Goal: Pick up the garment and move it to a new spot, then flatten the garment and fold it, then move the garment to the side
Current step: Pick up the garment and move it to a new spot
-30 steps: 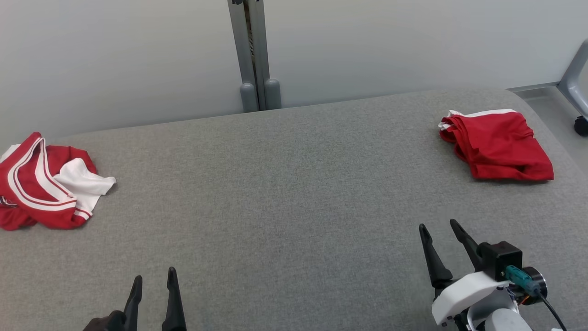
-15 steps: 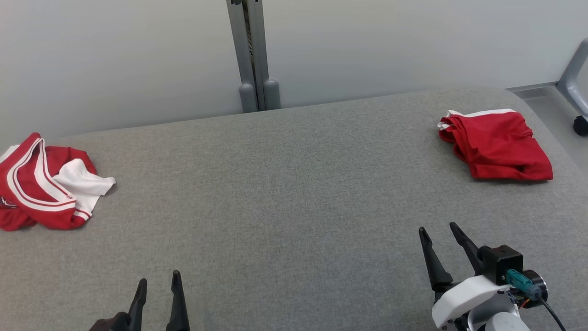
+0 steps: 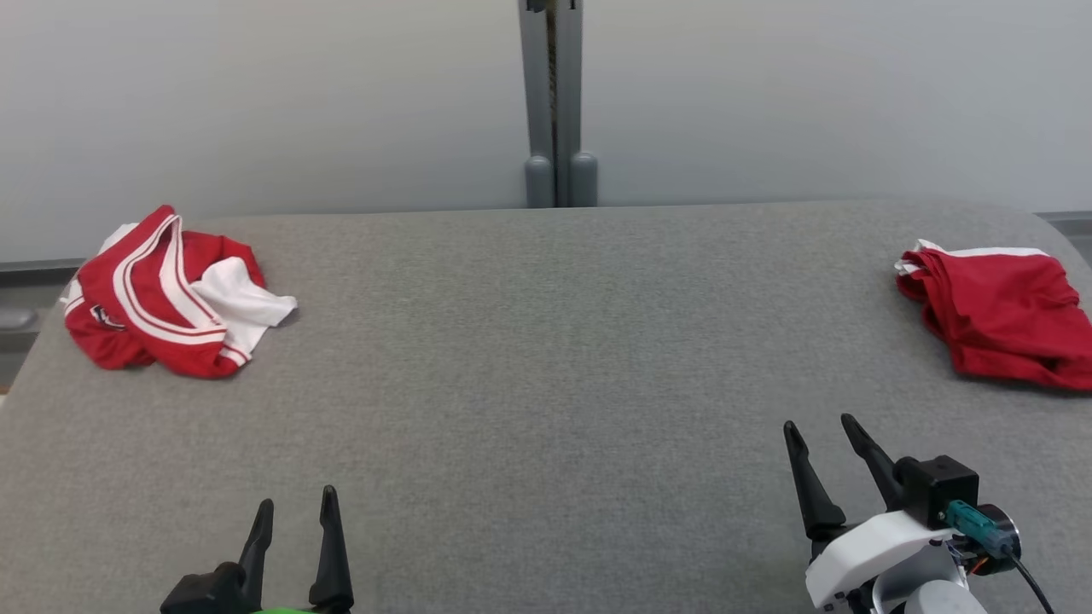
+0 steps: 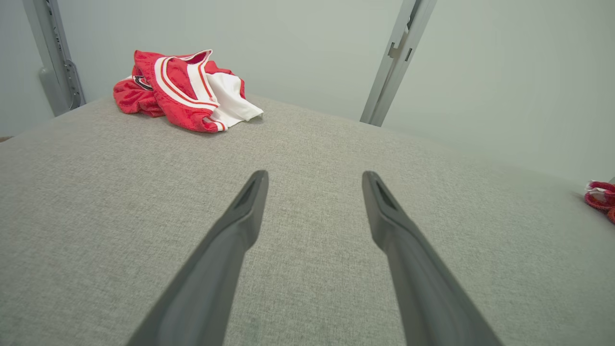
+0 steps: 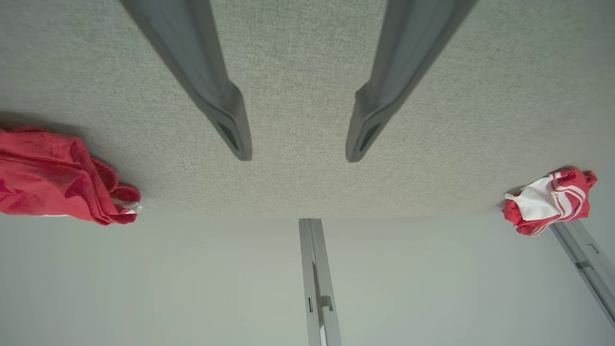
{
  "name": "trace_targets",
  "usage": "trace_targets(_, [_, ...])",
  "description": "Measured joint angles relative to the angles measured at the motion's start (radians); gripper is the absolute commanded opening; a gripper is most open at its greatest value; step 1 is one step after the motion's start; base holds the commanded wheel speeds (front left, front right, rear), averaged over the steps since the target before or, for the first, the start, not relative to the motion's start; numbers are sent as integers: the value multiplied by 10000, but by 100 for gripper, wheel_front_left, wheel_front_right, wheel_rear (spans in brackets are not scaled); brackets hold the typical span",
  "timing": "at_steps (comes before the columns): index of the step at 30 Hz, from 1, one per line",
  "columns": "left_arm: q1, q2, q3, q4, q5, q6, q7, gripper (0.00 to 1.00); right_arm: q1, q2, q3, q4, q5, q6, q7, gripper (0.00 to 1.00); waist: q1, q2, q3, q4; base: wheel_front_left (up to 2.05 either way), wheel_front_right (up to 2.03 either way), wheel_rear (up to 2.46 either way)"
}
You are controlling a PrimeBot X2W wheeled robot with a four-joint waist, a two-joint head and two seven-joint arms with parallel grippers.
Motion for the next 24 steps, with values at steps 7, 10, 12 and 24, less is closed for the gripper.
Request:
trace_targets(7, [-14, 6, 378, -86, 286, -86, 0, 100, 5, 0, 144, -29, 238, 0, 0, 100, 0, 0, -71, 1337, 0, 0, 0])
trace_targets(10, [-17, 8, 523, -125, 407, -134, 0, 100, -1, 2, 253, -29, 313, 0, 0, 100, 0, 0, -71, 2006, 0, 0, 0])
trace_targets(12, [-21, 10, 564, -142, 445, -165, 0, 100, -3, 2, 290, -27, 378, 0, 0, 100, 0, 0, -64, 2402, 0, 0, 0])
trace_targets(24, [52, 13, 1005, -533, 393, -169, 0, 100, -464, 12, 938, 182, 401, 2, 0, 100, 0, 0, 194, 4150, 0, 0, 0])
